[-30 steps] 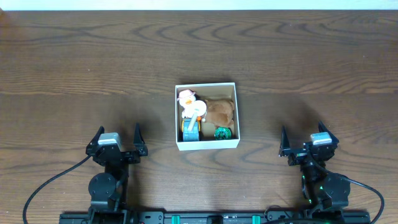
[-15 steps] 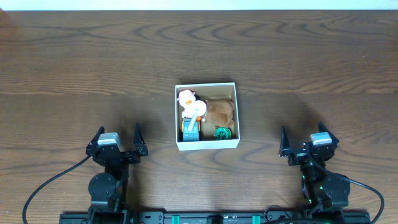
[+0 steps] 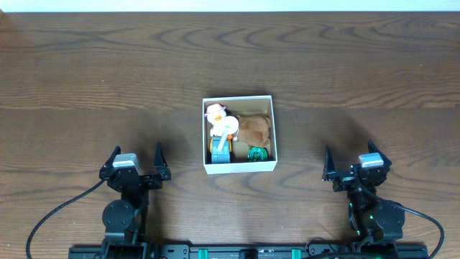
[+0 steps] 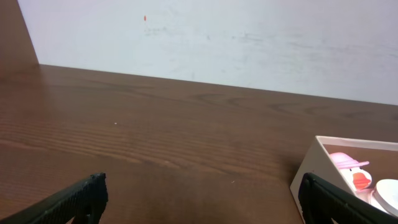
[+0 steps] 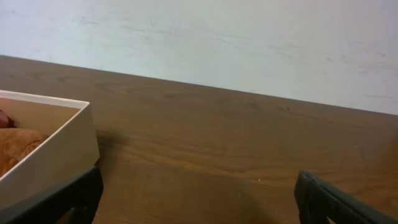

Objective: Pack container

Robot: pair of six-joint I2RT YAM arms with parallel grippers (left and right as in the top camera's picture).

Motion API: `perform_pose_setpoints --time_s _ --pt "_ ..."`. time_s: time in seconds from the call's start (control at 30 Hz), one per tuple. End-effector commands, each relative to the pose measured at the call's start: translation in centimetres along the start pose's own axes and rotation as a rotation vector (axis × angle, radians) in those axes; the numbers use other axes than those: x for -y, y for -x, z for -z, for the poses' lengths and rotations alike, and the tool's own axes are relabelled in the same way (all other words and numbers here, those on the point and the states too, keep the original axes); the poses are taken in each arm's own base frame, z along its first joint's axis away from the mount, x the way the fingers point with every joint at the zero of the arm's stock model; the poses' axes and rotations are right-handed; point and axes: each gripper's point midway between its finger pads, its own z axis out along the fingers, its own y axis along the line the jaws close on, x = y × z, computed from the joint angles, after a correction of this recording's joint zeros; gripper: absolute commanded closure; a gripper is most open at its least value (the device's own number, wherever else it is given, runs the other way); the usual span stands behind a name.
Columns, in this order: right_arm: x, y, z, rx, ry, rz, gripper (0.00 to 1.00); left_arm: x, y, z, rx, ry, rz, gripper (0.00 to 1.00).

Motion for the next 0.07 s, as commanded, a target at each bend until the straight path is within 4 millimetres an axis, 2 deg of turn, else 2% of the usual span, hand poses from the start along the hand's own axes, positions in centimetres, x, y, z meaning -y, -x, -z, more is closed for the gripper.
perform_pose_setpoints --time_s 0.0,0.03 --pt "0.02 -0.02 0.03 0.002 0.002 0.008 0.01 -0.21 -1.81 -0.11 -0.054 0.005 -0.003 0.02" --pt "0.02 -0.02 0.03 0.002 0.002 0.008 0.01 -0.21 -1.81 -0.11 -0.054 0.005 -0.003 0.02"
